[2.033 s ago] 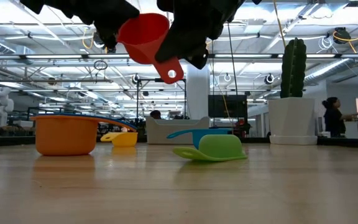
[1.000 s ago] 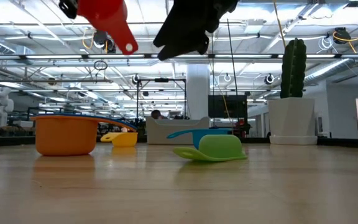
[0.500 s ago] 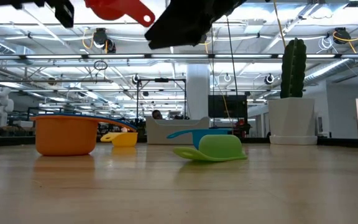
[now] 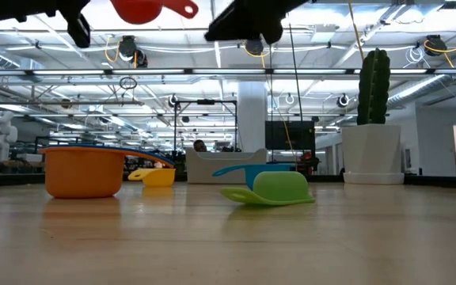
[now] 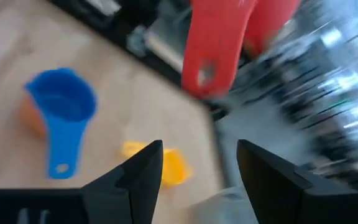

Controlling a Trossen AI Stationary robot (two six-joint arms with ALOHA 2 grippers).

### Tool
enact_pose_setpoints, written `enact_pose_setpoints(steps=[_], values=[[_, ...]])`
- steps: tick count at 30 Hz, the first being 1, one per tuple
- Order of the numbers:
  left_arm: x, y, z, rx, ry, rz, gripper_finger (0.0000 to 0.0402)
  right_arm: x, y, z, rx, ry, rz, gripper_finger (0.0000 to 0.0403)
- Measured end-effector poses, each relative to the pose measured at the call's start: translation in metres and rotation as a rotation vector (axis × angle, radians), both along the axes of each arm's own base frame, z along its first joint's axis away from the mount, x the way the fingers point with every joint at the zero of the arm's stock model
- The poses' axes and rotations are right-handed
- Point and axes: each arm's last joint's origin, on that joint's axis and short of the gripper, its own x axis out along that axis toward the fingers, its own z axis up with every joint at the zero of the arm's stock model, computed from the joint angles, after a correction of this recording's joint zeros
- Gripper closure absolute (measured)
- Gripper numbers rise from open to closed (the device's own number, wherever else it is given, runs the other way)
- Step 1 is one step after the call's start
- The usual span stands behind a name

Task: Nest measuring cups in basket
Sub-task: Stack the red measuring cup into the blue measuring cup

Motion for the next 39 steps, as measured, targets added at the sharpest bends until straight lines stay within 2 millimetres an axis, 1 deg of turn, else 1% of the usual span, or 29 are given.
enact_pose_setpoints(steps=[4, 6, 8, 11, 13, 19, 24, 27, 31, 35, 39], values=[[0.000, 0.003, 0.000, -0.062, -0.001, 0.071, 0.0394, -0.007, 0.009, -0.002, -0.238, -0.060, -0.045, 0.0209], [0.000, 0.005, 0.000, -0.092, -0.001, 0.090, 0.0394, -0.012, 0.014, -0.002, -0.337, -0.101, -0.023, 0.0213], [0.000, 0.006, 0.001, -0.122, -0.011, 0.096, 0.0394, -0.017, 0.019, -0.002, -0.444, -0.129, 0.044, 0.0217], [-0.001, 0.007, 0.004, -0.167, -0.050, 0.084, 0.0394, -0.022, 0.022, -0.013, -0.613, -0.108, 0.182, 0.0220], [-0.001, 0.007, 0.005, -0.195, -0.068, 0.062, 0.0394, -0.025, 0.021, -0.019, -0.686, -0.086, 0.222, 0.0220], [0.000, 0.006, 0.004, -0.305, -0.062, 0.001, 0.0394, -0.025, 0.018, -0.026, -0.813, -0.052, 0.216, 0.0220], [0.001, 0.006, -0.001, -0.372, -0.023, -0.015, 0.0394, -0.022, 0.016, -0.027, -1.034, 0.017, 0.211, 0.0220], [0.003, 0.006, -0.004, -0.425, -0.004, -0.012, 0.0394, -0.020, 0.012, -0.027, -1.141, 0.046, 0.215, 0.0220], [0.006, 0.005, -0.006, -0.463, 0.007, -0.011, 0.0394, -0.017, 0.003, -0.026, -1.244, 0.069, 0.236, 0.0220], [0.008, 0.005, -0.008, -0.465, 0.023, -0.007, 0.0394, -0.016, -0.003, -0.026, -1.253, 0.050, 0.257, 0.0220], [0.009, 0.005, -0.008, -0.464, 0.023, -0.006, 0.0394, -0.015, -0.004, -0.027, -1.264, 0.052, 0.288, 0.0220]])
